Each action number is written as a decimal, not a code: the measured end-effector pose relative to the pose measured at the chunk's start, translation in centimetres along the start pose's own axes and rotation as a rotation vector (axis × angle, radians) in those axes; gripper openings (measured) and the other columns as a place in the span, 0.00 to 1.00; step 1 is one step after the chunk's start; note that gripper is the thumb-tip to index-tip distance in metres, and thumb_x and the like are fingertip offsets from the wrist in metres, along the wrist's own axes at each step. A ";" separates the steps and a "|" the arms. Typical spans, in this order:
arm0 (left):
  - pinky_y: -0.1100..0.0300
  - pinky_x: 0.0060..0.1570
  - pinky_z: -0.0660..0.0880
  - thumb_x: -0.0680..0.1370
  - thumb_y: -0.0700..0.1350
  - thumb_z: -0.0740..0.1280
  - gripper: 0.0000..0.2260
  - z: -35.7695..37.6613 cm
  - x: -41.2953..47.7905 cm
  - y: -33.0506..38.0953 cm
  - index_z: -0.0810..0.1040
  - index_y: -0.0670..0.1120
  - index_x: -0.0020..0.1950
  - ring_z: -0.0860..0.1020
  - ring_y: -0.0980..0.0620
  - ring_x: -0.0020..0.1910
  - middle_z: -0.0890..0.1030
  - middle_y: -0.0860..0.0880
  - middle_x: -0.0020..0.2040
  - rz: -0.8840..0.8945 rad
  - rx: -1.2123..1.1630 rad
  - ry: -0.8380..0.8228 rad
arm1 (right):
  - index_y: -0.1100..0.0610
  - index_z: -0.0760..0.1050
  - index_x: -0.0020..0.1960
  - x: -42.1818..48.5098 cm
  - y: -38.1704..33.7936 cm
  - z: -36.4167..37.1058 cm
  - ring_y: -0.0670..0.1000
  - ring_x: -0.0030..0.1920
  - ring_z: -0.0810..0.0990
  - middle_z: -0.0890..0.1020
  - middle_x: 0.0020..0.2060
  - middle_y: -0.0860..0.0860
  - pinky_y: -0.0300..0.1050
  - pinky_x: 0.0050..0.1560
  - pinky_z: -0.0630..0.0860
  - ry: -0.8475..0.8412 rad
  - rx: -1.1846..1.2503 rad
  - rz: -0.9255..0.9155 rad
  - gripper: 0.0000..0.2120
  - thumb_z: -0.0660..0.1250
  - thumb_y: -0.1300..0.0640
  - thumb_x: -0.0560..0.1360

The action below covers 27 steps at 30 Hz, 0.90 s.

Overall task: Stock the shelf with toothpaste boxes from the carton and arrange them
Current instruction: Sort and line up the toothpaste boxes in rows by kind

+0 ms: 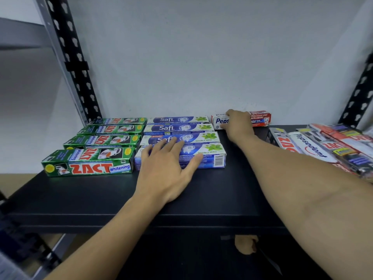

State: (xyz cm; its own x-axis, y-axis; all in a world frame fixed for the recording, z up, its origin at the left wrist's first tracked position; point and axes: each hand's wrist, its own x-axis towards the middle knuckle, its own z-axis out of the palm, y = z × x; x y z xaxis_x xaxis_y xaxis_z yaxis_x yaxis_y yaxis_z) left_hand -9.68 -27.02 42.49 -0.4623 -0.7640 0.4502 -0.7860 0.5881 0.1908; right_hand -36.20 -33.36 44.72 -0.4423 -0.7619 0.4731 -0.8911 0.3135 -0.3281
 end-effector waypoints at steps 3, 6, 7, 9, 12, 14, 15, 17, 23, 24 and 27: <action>0.49 0.77 0.49 0.75 0.73 0.45 0.37 -0.1 -0.1 0.1 0.66 0.54 0.77 0.57 0.54 0.78 0.64 0.55 0.78 -0.001 -0.002 -0.001 | 0.62 0.73 0.64 -0.4 0.2 0.7 0.62 0.62 0.69 0.78 0.59 0.60 0.53 0.68 0.61 0.045 0.045 -0.014 0.17 0.67 0.54 0.78; 0.49 0.77 0.49 0.75 0.73 0.44 0.37 -0.1 0.0 0.0 0.66 0.54 0.77 0.57 0.54 0.78 0.64 0.55 0.78 0.000 0.002 -0.004 | 0.62 0.73 0.64 -0.6 0.3 0.9 0.62 0.63 0.68 0.77 0.60 0.60 0.53 0.69 0.60 0.053 0.061 -0.022 0.18 0.67 0.55 0.78; 0.49 0.77 0.49 0.75 0.73 0.44 0.37 -0.1 0.0 0.0 0.66 0.54 0.77 0.57 0.54 0.78 0.64 0.55 0.78 0.000 0.002 -0.005 | 0.62 0.73 0.64 -0.6 0.4 1.0 0.62 0.64 0.67 0.77 0.60 0.60 0.53 0.68 0.61 0.049 0.072 -0.016 0.18 0.67 0.55 0.78; 0.50 0.77 0.49 0.75 0.73 0.44 0.37 -0.1 0.0 0.0 0.66 0.54 0.77 0.58 0.54 0.78 0.64 0.55 0.78 -0.001 0.001 -0.006 | 0.61 0.72 0.66 -0.5 0.6 1.2 0.63 0.66 0.64 0.76 0.60 0.59 0.53 0.67 0.63 0.036 0.088 -0.004 0.18 0.67 0.55 0.78; 0.50 0.77 0.50 0.76 0.73 0.45 0.37 -0.1 -0.1 0.0 0.66 0.54 0.77 0.58 0.54 0.78 0.64 0.55 0.78 0.001 0.005 -0.001 | 0.60 0.70 0.69 -0.7 0.7 1.2 0.63 0.70 0.60 0.74 0.64 0.59 0.54 0.67 0.64 0.018 0.089 -0.006 0.21 0.66 0.57 0.78; 0.50 0.77 0.50 0.76 0.73 0.45 0.37 -0.2 -0.1 0.0 0.67 0.54 0.77 0.58 0.54 0.78 0.64 0.55 0.78 0.001 0.005 0.000 | 0.59 0.69 0.70 -0.7 0.8 1.3 0.64 0.71 0.60 0.72 0.67 0.58 0.54 0.68 0.64 0.014 0.067 -0.008 0.22 0.66 0.56 0.78; 0.50 0.77 0.50 0.75 0.73 0.45 0.37 -0.2 -0.1 0.1 0.67 0.54 0.77 0.58 0.54 0.78 0.64 0.55 0.78 0.000 0.004 -0.002 | 0.59 0.69 0.70 -0.6 0.8 1.4 0.64 0.70 0.61 0.73 0.66 0.58 0.55 0.69 0.64 0.020 0.033 -0.011 0.22 0.66 0.54 0.78; 0.50 0.77 0.50 0.75 0.73 0.44 0.37 -0.2 -0.1 0.1 0.67 0.54 0.77 0.58 0.54 0.78 0.64 0.55 0.78 -0.001 0.003 -0.003 | 0.56 0.71 0.69 -0.5 0.8 1.6 0.63 0.68 0.66 0.75 0.64 0.57 0.58 0.68 0.64 0.048 -0.053 -0.018 0.22 0.66 0.50 0.78; 0.50 0.77 0.51 0.75 0.73 0.45 0.38 -0.1 0.0 0.0 0.67 0.54 0.76 0.59 0.54 0.77 0.65 0.55 0.78 -0.002 0.003 0.004 | 0.50 0.72 0.67 -0.7 0.5 1.4 0.62 0.63 0.68 0.78 0.59 0.53 0.62 0.65 0.65 0.068 -0.145 0.000 0.19 0.65 0.46 0.77; 0.50 0.76 0.51 0.75 0.73 0.45 0.37 -0.1 -0.1 0.1 0.68 0.54 0.76 0.59 0.54 0.77 0.65 0.55 0.78 -0.003 0.004 0.005 | 0.50 0.72 0.66 -0.6 0.5 1.4 0.62 0.63 0.68 0.78 0.58 0.53 0.63 0.65 0.65 0.070 -0.154 0.001 0.19 0.65 0.45 0.77; 0.50 0.77 0.51 0.75 0.73 0.45 0.37 -0.1 0.0 0.1 0.68 0.54 0.76 0.59 0.54 0.77 0.65 0.55 0.77 -0.005 0.001 0.005 | 0.49 0.73 0.66 -0.6 0.4 1.5 0.62 0.63 0.68 0.78 0.58 0.53 0.64 0.65 0.64 0.068 -0.174 0.003 0.18 0.64 0.45 0.78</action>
State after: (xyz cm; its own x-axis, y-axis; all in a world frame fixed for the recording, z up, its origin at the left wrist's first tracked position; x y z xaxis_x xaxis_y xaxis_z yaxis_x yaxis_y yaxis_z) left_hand -9.65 -26.92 42.60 -0.4564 -0.7656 0.4535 -0.7886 0.5841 0.1924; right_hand -36.19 -33.65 43.04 -0.4452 -0.7225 0.5290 -0.8915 0.4131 -0.1860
